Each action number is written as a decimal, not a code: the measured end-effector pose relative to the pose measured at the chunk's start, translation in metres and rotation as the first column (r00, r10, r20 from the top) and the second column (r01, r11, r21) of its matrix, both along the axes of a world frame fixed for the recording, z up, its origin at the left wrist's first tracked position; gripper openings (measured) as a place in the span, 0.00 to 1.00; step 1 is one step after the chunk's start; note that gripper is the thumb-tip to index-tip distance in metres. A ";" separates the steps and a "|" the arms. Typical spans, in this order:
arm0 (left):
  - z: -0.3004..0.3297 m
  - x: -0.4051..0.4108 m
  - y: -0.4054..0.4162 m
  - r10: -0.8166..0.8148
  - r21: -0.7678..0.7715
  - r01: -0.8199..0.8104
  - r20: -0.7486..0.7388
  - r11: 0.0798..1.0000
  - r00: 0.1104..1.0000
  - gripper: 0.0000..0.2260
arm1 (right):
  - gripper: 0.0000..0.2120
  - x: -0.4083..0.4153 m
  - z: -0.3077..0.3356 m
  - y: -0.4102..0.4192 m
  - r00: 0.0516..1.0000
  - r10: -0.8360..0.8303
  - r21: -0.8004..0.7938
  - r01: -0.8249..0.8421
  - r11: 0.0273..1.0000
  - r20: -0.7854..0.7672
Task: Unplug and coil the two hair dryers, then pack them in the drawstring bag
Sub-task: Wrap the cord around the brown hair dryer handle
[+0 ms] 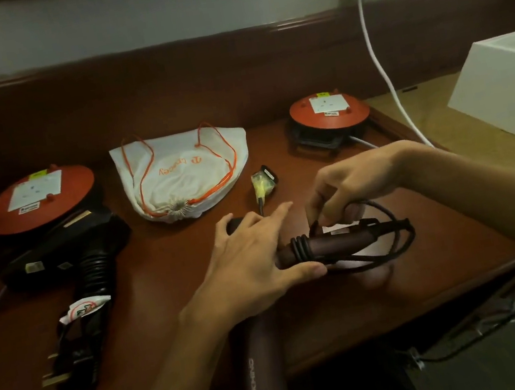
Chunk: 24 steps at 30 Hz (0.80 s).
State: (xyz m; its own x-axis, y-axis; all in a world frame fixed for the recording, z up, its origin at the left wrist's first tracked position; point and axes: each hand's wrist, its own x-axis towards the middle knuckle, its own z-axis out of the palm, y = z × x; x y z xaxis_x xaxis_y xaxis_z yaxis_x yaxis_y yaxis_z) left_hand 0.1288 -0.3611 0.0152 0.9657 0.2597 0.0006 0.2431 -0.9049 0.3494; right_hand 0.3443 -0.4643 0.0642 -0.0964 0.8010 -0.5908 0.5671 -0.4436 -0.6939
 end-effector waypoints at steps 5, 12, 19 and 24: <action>0.003 0.003 0.009 -0.026 0.059 0.033 -0.119 0.998 0.993 0.38 | 0.08 -0.038 0.012 -0.007 0.967 -0.016 0.072 -0.002 0.997 0.254; 0.010 0.005 0.007 -0.096 0.011 0.100 -0.188 0.995 0.977 0.21 | 0.07 -0.060 0.013 -0.009 0.876 -0.116 0.247 -0.004 0.969 0.468; 0.002 -0.007 0.015 -0.090 -0.109 0.088 -0.017 0.990 0.996 0.17 | 0.05 -0.070 0.018 -0.045 0.960 -0.137 0.283 0.064 0.957 0.245; 0.002 -0.012 0.022 0.021 -0.160 -0.022 -0.003 0.987 1.000 0.29 | 0.09 -0.042 0.027 -0.069 0.857 -0.328 0.420 0.149 0.895 0.397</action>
